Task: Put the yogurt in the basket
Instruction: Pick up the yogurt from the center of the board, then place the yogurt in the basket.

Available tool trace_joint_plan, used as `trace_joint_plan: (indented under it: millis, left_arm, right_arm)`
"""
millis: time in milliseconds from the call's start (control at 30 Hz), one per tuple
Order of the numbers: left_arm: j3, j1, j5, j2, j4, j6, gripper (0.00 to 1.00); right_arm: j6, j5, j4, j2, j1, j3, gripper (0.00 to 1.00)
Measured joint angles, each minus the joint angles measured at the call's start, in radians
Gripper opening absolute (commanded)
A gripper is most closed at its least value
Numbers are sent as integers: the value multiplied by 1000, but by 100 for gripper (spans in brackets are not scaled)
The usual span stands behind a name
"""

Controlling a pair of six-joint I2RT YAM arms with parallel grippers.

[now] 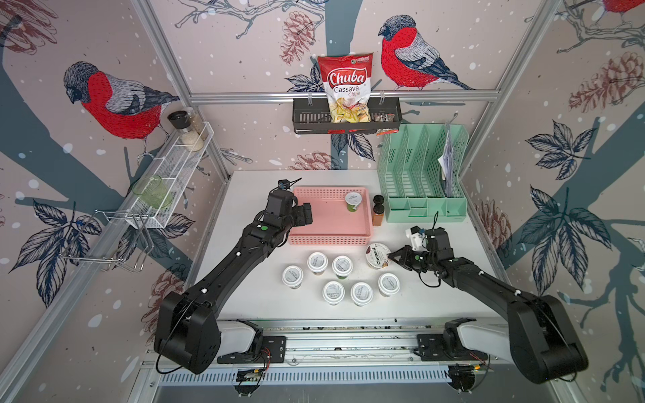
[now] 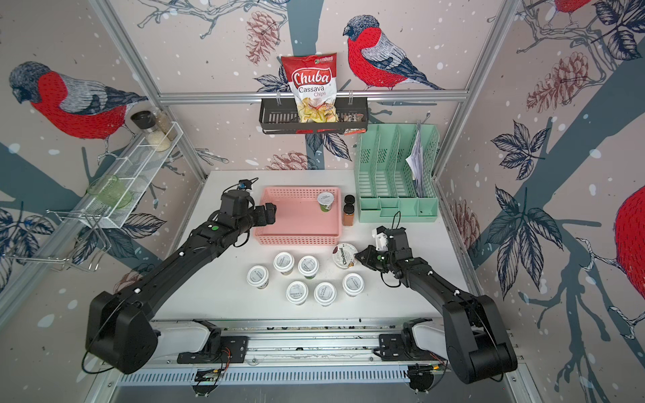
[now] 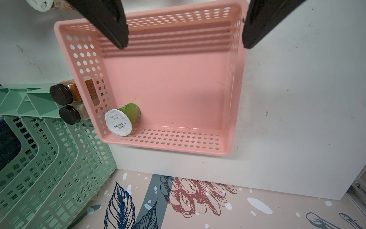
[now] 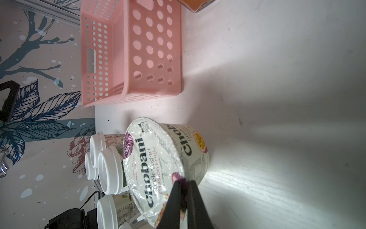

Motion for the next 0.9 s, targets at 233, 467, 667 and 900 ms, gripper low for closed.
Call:
trace_joint_plan:
  millis: [233, 467, 667, 900]
  left_arm:
    - [1, -5, -7, 2, 0, 0, 93]
    - [5, -6, -19, 1, -2, 0, 93]
    - [24, -6, -66, 2, -17, -1, 93]
    - [31, -7, -156, -14, -44, -3, 95]
  right_arm:
    - [-3, 0, -42, -43, -2, 28, 9]
    - [-29, 10, -179, -105, -2, 136, 10]
    - [-29, 37, -253, -54, 51, 291, 9]
    - [-41, 63, -291, 190, 137, 547, 7]
